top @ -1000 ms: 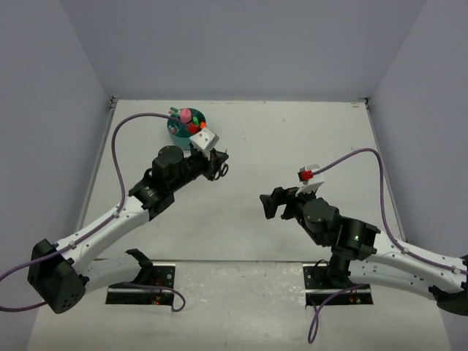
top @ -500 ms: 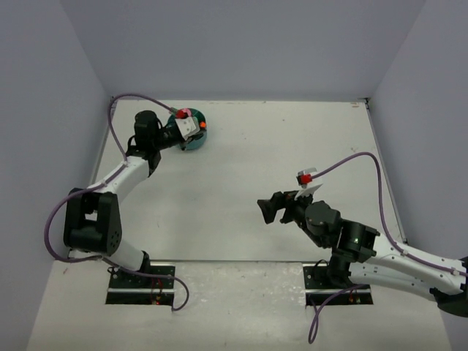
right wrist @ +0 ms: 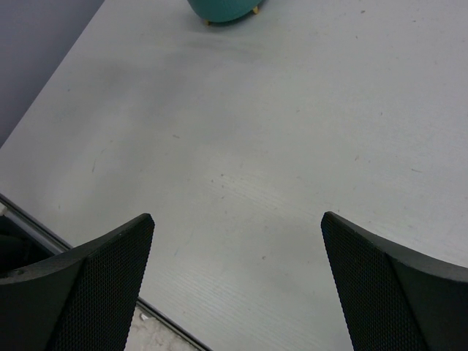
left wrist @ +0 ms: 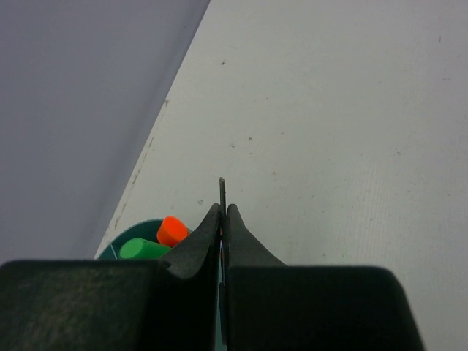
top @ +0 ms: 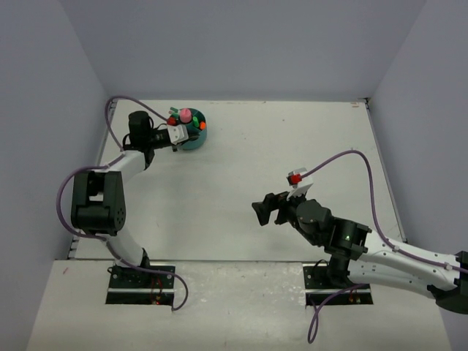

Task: Sort the stationery into containers
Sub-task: Place the scissors in the storage box.

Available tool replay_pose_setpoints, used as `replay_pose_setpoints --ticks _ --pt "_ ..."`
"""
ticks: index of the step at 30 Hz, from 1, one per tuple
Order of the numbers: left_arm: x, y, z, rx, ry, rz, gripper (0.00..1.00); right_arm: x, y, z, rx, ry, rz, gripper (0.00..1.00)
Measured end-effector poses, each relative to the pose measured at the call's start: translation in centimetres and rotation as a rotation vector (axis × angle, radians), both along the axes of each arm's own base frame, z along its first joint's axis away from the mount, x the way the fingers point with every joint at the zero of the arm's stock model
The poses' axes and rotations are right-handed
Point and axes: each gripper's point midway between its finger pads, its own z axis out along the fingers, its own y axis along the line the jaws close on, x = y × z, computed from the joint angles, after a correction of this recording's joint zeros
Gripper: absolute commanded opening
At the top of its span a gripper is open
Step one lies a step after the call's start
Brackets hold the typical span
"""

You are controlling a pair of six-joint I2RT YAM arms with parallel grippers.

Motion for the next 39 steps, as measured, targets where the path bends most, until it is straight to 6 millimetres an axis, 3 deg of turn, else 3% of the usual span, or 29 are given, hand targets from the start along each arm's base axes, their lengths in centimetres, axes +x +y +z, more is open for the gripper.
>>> replay_pose_setpoints --ticks 7,16,25,35,39 --pt "0.7 0.2 -1.1 -0.009 0.010 -0.009 0.00 -0.1 0.2 0.1 0.007 0.000 0.008 0.99" --pt "0.9 0.2 1.2 -0.057 -0.040 -0.053 0.00 0.0 1.0 -1.0 -0.025 0.020 0.024 0.99" --pt "3.3 1.3 4.1 -0.052 -0.106 -0.030 0.00 -0.1 2.0 -2.1 -0.049 0.040 0.052 0.99" --pt "4.2 1.9 -1.3 -0.058 0.042 -0.012 0.03 0.0 2.2 -2.0 -0.047 0.034 0.057 0.99" --pt "4.2 2.1 -1.8 -0.057 0.060 -0.006 0.10 0.0 2.2 -1.9 -0.044 0.032 0.058 0.99"
